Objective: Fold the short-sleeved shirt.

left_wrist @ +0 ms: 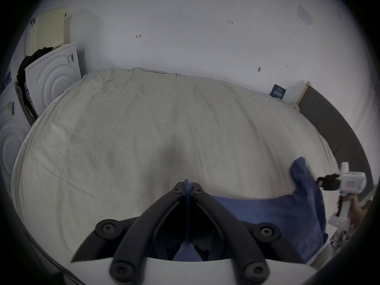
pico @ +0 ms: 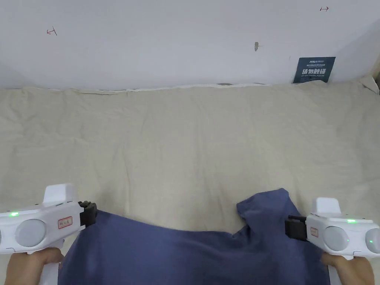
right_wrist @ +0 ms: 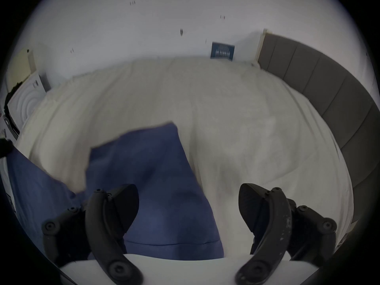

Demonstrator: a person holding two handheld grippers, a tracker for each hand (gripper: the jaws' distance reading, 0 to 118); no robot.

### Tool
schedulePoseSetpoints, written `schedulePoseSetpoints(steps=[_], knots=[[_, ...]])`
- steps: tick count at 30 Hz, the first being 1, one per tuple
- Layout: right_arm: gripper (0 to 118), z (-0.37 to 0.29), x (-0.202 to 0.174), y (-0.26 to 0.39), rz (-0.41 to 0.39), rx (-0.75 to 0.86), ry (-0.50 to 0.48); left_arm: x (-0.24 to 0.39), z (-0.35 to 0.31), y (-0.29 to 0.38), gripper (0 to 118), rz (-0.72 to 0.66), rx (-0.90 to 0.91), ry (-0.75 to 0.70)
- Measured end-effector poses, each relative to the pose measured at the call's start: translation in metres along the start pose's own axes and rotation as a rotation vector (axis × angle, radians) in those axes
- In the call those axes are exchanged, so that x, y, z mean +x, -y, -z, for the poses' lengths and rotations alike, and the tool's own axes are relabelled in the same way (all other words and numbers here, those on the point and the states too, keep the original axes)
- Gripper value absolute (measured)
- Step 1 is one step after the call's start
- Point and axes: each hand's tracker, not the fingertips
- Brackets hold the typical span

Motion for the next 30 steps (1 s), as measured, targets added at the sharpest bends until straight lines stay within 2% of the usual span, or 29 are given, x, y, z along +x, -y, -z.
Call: schedulePoseSetpoints(steps=[1, 2, 4, 5, 6, 8, 9, 10, 12, 20, 22, 30], knots=[[99, 0.009, 0.001, 0.004, 0.001, -0.038, 0.000, 0.002, -0.005, -0.001, 3, 0.001, 0.007, 0.006], [91, 0.015, 0.001, 0.007, -0.003, -0.068, 0.004, 0.000, -0.003, -0.001, 3, 0.005, 0.015, 0.008], [66, 0.026, 0.003, 0.018, 0.001, -0.096, -0.011, 0.001, -0.007, -0.002, 3, 0.016, 0.023, 0.007], [64, 0.024, 0.004, 0.023, 0.015, -0.054, -0.041, 0.001, -0.009, -0.002, 3, 0.018, 0.026, 0.007], [55, 0.018, 0.005, 0.023, 0.021, -0.032, -0.015, 0.003, -0.011, -0.002, 3, 0.020, 0.027, 0.004], [4, 0.005, -0.001, 0.020, 0.012, -0.040, -0.009, 0.003, -0.014, 0.000, 3, 0.015, 0.033, -0.007], [3, -0.001, -0.002, 0.020, -0.042, -0.011, 0.020, 0.003, -0.015, 0.000, 3, 0.009, 0.039, -0.020], [3, -0.008, -0.002, 0.019, -0.070, 0.009, 0.002, 0.005, -0.022, 0.000, 3, 0.005, 0.043, -0.024], [3, -0.025, -0.005, 0.015, -0.085, 0.042, 0.001, 0.006, -0.029, -0.002, 3, 0.001, 0.061, -0.033], [3, -0.125, 0.000, -0.046, -0.132, 0.402, 0.018, 0.005, -0.075, -0.042, 3, -0.001, 0.222, -0.063], [3, -0.154, 0.001, -0.073, -0.126, 0.499, 0.033, 0.005, -0.092, -0.065, 3, -0.007, 0.284, -0.073], [3, -0.274, 0.005, -0.191, -0.089, 0.826, -0.007, 0.004, -0.164, -0.185, 3, 0.021, 0.567, -0.112]])
